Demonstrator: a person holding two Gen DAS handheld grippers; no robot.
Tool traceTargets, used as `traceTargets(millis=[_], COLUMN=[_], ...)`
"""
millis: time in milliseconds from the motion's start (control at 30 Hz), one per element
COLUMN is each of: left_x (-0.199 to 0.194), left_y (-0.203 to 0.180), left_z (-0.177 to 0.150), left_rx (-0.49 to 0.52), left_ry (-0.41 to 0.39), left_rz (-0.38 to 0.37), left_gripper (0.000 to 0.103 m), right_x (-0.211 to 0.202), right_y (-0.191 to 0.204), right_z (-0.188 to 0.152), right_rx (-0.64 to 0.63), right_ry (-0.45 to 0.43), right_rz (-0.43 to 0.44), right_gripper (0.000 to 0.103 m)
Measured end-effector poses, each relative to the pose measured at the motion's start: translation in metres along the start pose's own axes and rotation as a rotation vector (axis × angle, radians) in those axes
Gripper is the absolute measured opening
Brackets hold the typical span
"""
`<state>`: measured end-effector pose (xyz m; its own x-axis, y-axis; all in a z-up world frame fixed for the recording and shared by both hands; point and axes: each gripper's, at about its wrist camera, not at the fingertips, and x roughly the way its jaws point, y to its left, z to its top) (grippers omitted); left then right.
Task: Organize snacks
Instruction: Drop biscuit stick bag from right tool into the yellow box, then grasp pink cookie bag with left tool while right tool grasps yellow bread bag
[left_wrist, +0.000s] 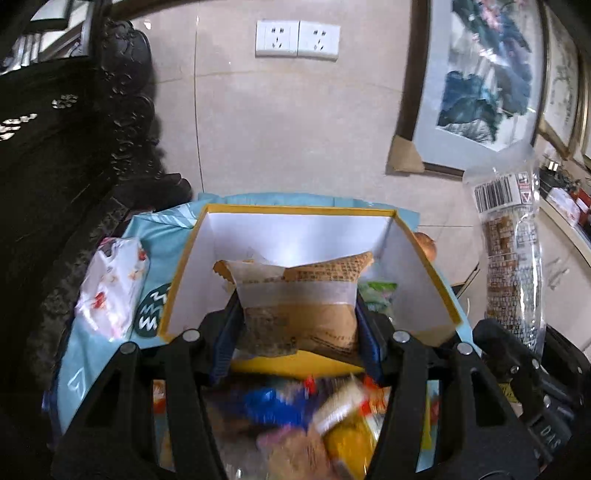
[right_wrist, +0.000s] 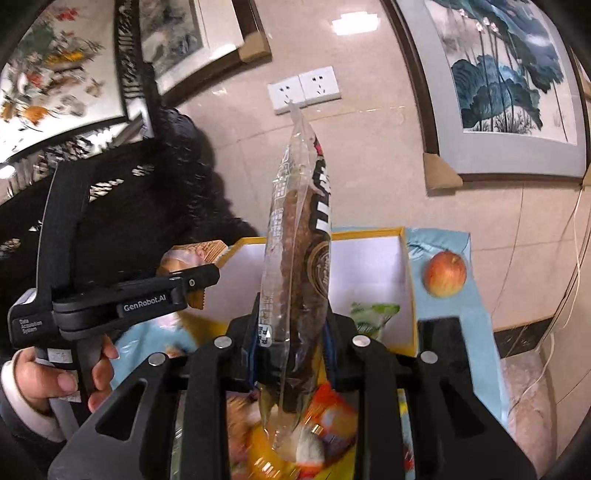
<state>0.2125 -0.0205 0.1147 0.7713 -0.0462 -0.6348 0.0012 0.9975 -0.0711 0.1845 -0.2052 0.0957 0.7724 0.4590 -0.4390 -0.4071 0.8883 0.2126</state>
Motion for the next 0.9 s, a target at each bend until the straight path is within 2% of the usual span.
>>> traceTargets(millis=[167,233,267,300,367,433,467,533,567,600,667,733,900], left_x=[0.063,0.083,0.092,0.103,0.112,0.108,0.104,0.086,0.079,0.066,0.044,0.019,-0.029], left_y=[0.005,0.007,0.008,0.009,0.008,0.006,0.005,0.003,0.003,0.004,0.004,0.003,0.009], left_z=[0.017,0.016,0.016,0.014,0.008,0.003,0.001,-0.004,-0.005,-0.007,-0.011,-0.017,-0.049], left_rx=[-0.017,-0.032,-0.034,-0.033,-0.016,0.028,0.053,0.089,0.093,0.097,0.102,0.108,0.107], left_ry=[0.068,0.096,0.113,0.135,0.152,0.139,0.130,0.103,0.092,0.071,0.048,0.031,0.018], left_rz=[0.011,0.010,0.012,0.020,0.052,0.084,0.093,0.117,0.120,0.117,0.099,0.082,0.078], left_gripper=[0.057,0.058,0.061,0.073,0.086,0.087,0.088,0.090,0.092,0.094,0.097,0.099,0.101], right_x=[0.056,0.085,0.098,0.116,0.126,0.114,0.106,0.079,0.066,0.057,0.032,0.007,-0.035], right_y=[-0.011,-0.017,-0.021,-0.028,-0.037,-0.044,-0.045,-0.043,-0.041,-0.038,-0.030,-0.022,-0.007], right_z=[0.015,0.016,0.014,0.011,0.007,0.004,0.003,0.001,0.000,-0.001,-0.006,-0.012,-0.039], right_rx=[-0.016,-0.011,-0.003,0.018,0.064,0.097,0.100,0.094,0.087,0.079,0.051,0.017,-0.003], right_ry=[0.040,0.090,0.125,0.192,0.248,0.201,0.172,0.097,0.073,0.060,0.012,-0.036,-0.031], right_rz=[-0.060,-0.078,-0.086,-0.096,-0.106,-0.101,-0.102,-0.113,-0.110,-0.103,-0.098,-0.104,-0.076], right_gripper=[0.028,0.030,0.034,0.043,0.052,0.057,0.066,0.071,0.077,0.088,0.100,0.102,0.102])
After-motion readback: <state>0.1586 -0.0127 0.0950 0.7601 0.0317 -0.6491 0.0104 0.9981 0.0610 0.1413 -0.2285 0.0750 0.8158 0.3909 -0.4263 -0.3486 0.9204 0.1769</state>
